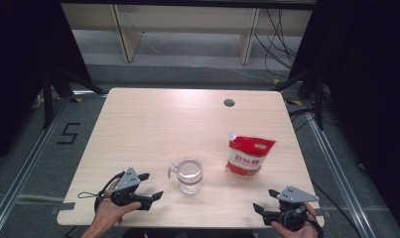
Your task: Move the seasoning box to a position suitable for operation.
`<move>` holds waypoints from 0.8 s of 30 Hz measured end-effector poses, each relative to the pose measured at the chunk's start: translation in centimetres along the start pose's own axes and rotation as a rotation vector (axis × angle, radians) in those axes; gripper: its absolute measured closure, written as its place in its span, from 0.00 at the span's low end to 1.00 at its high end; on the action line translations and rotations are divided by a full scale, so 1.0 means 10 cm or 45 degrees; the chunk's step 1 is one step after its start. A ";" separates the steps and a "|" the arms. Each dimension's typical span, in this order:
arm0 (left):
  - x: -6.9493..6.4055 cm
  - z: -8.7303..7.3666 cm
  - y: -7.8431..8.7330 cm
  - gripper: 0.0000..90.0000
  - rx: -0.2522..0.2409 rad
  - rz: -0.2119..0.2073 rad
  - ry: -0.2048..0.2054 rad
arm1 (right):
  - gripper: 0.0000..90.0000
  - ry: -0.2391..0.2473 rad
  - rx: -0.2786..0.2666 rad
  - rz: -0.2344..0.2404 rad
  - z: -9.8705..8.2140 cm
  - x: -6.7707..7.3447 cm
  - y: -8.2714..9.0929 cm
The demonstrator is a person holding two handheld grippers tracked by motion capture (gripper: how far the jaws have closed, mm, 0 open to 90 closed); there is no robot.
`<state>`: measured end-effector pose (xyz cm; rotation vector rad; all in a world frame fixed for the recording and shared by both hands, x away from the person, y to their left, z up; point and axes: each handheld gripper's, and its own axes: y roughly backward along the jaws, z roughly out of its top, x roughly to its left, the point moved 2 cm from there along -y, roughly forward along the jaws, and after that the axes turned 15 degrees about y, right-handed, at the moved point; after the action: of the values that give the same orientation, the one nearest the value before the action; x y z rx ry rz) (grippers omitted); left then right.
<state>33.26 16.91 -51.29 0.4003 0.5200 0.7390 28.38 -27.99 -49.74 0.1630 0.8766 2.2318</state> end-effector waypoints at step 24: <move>-0.07 0.17 -0.19 0.38 -0.044 0.037 -0.055 | 0.26 -0.018 -0.024 -0.023 0.03 -0.02 0.00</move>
<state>34.81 14.81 -50.71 0.3918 0.4610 0.7646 28.61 -27.97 -49.50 0.1614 0.8462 2.2184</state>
